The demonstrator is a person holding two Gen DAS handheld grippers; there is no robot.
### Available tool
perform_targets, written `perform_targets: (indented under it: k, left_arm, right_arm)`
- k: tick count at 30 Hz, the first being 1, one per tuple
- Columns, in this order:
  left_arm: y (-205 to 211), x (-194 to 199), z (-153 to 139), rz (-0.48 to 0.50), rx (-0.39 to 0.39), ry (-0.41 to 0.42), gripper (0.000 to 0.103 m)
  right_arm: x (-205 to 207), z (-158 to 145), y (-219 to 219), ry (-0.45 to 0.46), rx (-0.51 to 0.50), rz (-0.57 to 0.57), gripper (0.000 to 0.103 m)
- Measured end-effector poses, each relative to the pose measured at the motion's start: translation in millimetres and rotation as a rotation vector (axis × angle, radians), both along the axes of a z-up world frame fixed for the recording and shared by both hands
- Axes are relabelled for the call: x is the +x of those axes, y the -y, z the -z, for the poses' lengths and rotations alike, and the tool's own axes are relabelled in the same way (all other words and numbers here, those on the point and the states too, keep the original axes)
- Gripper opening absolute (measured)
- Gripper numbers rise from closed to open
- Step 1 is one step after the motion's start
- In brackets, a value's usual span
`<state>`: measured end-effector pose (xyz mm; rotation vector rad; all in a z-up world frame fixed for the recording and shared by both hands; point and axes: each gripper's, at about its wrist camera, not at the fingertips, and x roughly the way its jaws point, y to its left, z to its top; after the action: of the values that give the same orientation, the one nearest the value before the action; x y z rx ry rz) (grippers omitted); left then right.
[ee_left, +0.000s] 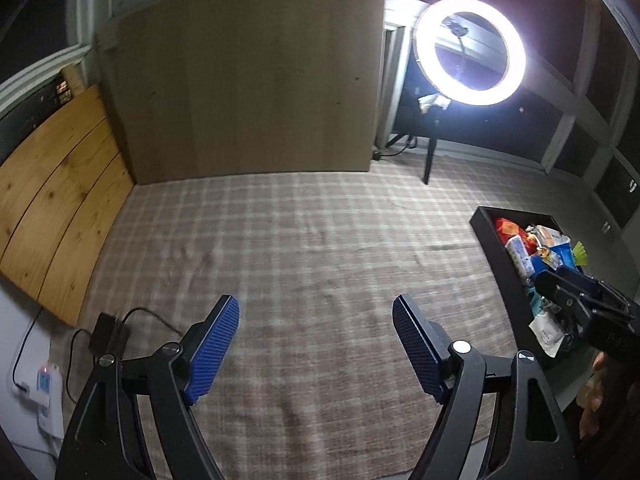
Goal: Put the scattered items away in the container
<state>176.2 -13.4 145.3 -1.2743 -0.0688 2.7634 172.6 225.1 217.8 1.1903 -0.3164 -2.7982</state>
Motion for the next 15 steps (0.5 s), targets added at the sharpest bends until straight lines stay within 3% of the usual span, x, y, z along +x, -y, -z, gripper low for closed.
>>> perform_targets:
  k: [8, 15]
  left_arm:
    - [22, 7, 21, -0.029, 0.01, 0.045, 0.078]
    - [23, 3, 40, -0.015, 0.028, 0.088, 0.078]
  right_arm:
    - [-7, 19, 26, 0.036, 0.048, -0.042, 0.074]
    - [-8, 33, 24, 0.065, 0.07, -0.02, 0.074]
